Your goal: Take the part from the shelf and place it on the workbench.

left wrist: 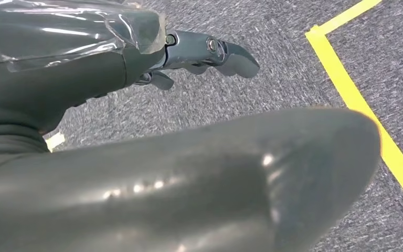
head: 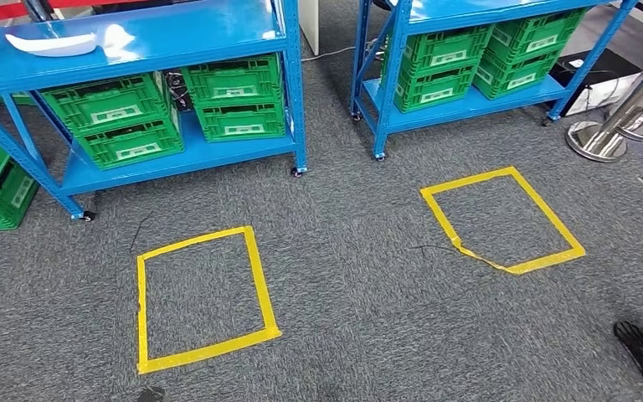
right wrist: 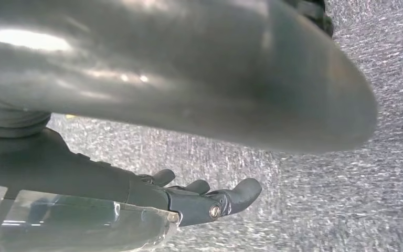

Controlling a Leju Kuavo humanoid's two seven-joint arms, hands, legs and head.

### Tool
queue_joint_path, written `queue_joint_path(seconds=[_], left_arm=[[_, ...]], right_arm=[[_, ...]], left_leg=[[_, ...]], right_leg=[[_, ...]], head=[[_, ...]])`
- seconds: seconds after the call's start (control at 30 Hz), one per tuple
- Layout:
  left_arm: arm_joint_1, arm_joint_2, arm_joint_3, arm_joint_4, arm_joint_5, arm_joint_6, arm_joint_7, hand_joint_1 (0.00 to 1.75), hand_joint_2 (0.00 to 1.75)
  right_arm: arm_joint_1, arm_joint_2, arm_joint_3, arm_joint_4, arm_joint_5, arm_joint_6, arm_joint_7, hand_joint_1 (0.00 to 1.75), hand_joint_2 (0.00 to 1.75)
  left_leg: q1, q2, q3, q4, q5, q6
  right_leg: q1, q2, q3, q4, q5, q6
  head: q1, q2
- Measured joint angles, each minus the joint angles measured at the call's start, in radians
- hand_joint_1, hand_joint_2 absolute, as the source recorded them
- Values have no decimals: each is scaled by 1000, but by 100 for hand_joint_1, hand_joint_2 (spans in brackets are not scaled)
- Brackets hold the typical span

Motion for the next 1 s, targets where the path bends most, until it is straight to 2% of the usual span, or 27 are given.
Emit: queue_joint_path(seconds=[0.1, 0.13, 0.2, 0.27, 0.3, 0.33, 0.37, 0.4, 0.47, 0.5, 0.53, 0.6, 0.67, 0.7, 0.77, 0.8, 0.83, 0.87, 0.9, 0.93, 0.97, 1.0], left_arm=[[1, 1, 1, -1, -1, 2, 1, 0, 0], [1, 0, 1, 0, -1, 2, 2, 0, 0], [1, 0, 1, 0, -1, 3, 2, 0, 0], [1, 0, 2, 0, -1, 3, 2, 0, 0], [2, 0, 2, 0, -1, 3, 2, 0, 0], [3, 0, 2, 0, -1, 3, 2, 0, 0], [3, 0, 3, 0, -1, 3, 3, 0, 0], [4, 0, 3, 0, -1, 3, 3, 0, 0], [0, 1, 5, -1, -1, 3, 5, 0, 0], [-2, 0, 6, -1, -1, 4, 8, 0, 0], [-5, 0, 7, -1, 0, 5, 12, 0, 0], [-6, -1, 9, -2, 2, 8, 22, 0, 0], [-6, -4, 10, -2, 2, 11, 27, 0, 0], [-7, -6, 10, -3, 2, 12, 28, 0, 0], [-8, -9, 10, -3, 0, 12, 28, 0, 0], [-7, -9, 10, -3, -1, 12, 28, 0, 0], [-6, -10, 10, -3, -4, 10, 27, 0, 0], [-5, -10, 10, -3, -7, 8, 26, 0, 0], [-4, -11, 10, -3, -11, 5, 23, 0, 0], [-3, -11, 10, -3, -14, 2, 21, 0, 0], [-3, -10, 10, -3, -16, 0, 18, 0, 0], [-3, -10, 10, -3, -18, -1, 16, 0, 0]], right_arm=[[1, 2, 2, 0, 0, -1, 2, 0, 0], [1, 2, 2, 0, 0, -2, 2, 0, 0], [1, 2, 4, 0, 0, -3, 2, 0, 0], [3, 2, 6, 0, 0, -4, 2, 0, 0], [3, 2, 6, 0, 0, -4, 2, 0, 0], [4, 2, 7, 0, 0, -4, 2, 0, 0], [3, 2, 7, 0, 0, -4, 2, 0, 0], [3, 2, 8, 0, 0, -4, 2, 0, 0], [2, 3, 9, 0, 1, -4, 2, 0, 0], [2, 3, 9, 0, 1, -4, 2, 0, 0], [2, 3, 10, 0, 2, -4, 2, 0, 0], [1, 4, 10, 0, 4, -4, 2, 0, 0], [0, 3, 10, 0, 6, -4, 2, 0, 0], [0, 2, 10, 0, 6, -4, 3, 0, 0], [1, 1, 11, 0, 6, -3, 5, 0, 0], [3, 1, 11, 0, 5, -3, 6, 0, 0], [5, 1, 11, 0, 4, -3, 7, 0, 0], [6, 0, 11, 0, 3, -3, 8, 0, 0], [7, 0, 11, 0, 2, -3, 8, 0, 0], [7, -1, 11, 0, 0, -3, 8, 0, 0], [6, -1, 11, 1, 0, -3, 8, 0, 0], [6, -1, 11, 1, -1, -3, 7, 0, 0]], left_leg=[[5, -5, -6, 9, -3, -13], [8, -2, -11, 22, -14, -18], [12, 6, -47, 105, -68, -29], [13, 13, -108, 240, -135, -37], [13, 15, -130, 288, -149, -38], [13, 16, -135, 301, -144, -37], [13, 19, -120, 271, -121, -33], [11, 28, -86, 207, -86, -26], [2, 66, -17, 69, -35, -9], [-4, 80, 1, 31, -25, -3], [-8, 84, 4, 16, -25, 1], [-9, 63, 1, 10, -17, 8], [-4, 44, 4, -6, -4, 16], [-1, 34, 5, -13, 3, 21], [-1, 14, -2, -14, 9, 27], [-1, 2, -5, -13, 11, 27], [-1, -11, -7, -12, 12, 27], [-1, -23, -8, -10, 13, 25], [0, -36, -8, -7, 13, 24], [1, -48, -10, -2, 12, 21], [-1, -59, -14, 6, 9, 16], [-2, -68, -18, 12, 7, 11]], right_leg=[[3, -5, 3, -5, 3, -21], [2, -7, 4, -5, 6, -26], [0, -13, 3, -6, 9, -35], [4, -20, 1, -6, 10, -39], [7, -25, 0, -6, 10, -39], [9, -29, 0, -6, 10, -39], [11, -35, 0, -6, 10, -39], [13, -41, 2, -6, 9, -39], [19, -54, 5, -6, 8, -39], [22, -61, 4, -5, 7, -38], [24, -70, 4, -5, 7, -36], [26, -86, 3, -6, 5, -30], [26, -72, -11, 22, -13, -27], [25, -56, -32, 67, -37, -29], [22, -29, -99, 206, -97, -36], [21, -25, -129, 267, -118, -35], [20, -23, -140, 293, -122, -29], [19, -21, -132, 277, -110, -21], [16, -16, -103, 220, -84, -10], [11, 2, -64, 143, -55, -2], [9, 19, -33, 77, -32, 0], [8, 32, -10, 29, -16, -3]], head=[[-1, 0], [-2, 0], [-4, 0], [-4, 0], [-4, 0], [-4, 0], [-4, 0], [-4, 0], [-4, 0], [-4, 0], [-4, 0], [-4, 0], [-2, 0], [-1, 0], [0, 0], [-1, 0], [-1, 0], [-1, 0], [-1, 0], [0, 0], [0, 0], [-1, 0]])
